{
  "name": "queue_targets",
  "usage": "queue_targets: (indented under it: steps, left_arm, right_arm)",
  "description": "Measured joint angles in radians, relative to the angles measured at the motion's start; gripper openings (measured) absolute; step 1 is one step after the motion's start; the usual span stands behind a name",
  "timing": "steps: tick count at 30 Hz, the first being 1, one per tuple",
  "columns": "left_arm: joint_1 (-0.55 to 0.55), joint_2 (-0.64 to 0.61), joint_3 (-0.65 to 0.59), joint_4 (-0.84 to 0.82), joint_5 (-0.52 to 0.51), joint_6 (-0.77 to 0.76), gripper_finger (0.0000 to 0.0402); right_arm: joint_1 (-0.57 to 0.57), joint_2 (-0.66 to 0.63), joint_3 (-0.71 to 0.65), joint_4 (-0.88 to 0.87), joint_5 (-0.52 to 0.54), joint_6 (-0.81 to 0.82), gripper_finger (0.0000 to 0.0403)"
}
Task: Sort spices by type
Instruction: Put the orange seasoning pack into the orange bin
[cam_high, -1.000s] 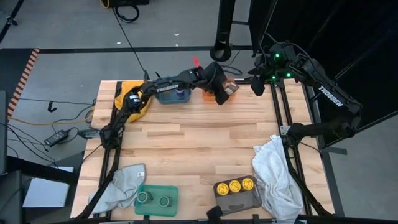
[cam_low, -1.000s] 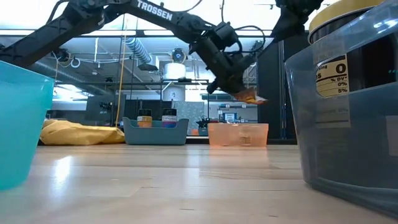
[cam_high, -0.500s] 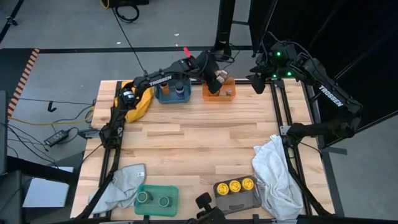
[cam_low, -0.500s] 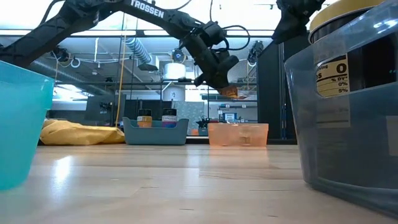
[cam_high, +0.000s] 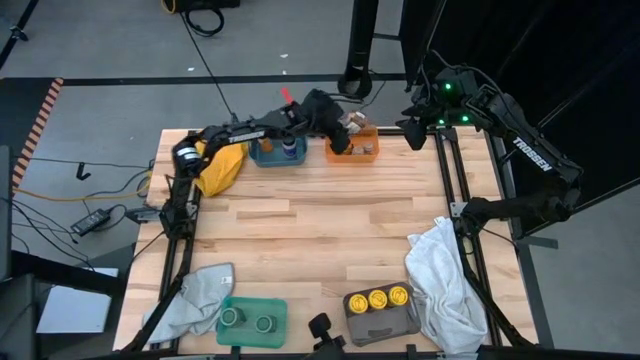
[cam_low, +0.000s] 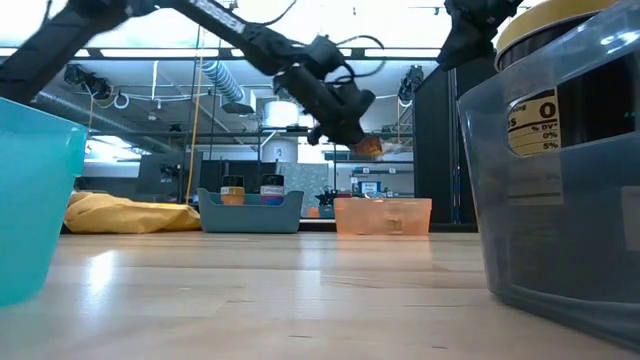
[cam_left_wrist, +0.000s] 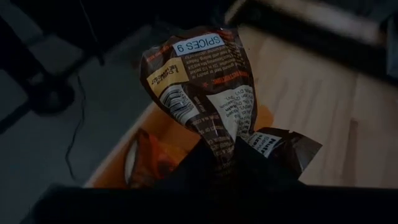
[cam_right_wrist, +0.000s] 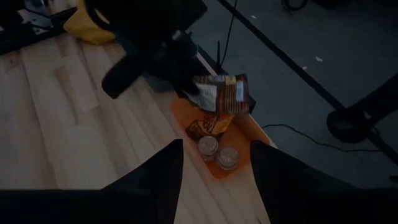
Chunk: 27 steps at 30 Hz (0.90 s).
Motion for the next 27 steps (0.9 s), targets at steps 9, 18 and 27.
queue_targets:
  steps: [9,18,27]
  left_arm:
    - [0.007,-0.125,-0.37,0.479,0.022,-0.088,0.0037]
    - [0.008,-0.102,-0.391,0.488,-0.066,-0.132,0.0038]
    - [0.019,-0.076,-0.391,0.385,-0.043,-0.205,0.0039]
  right_arm:
    - [0.0,0.0,0.0,0.027,0.001,0.011,0.0195]
    - [0.0,0.0,0.0,0.071,0.0,0.035,0.0195]
    - [0.0,0.0,0.0,0.094,0.0,0.039,0.0195]
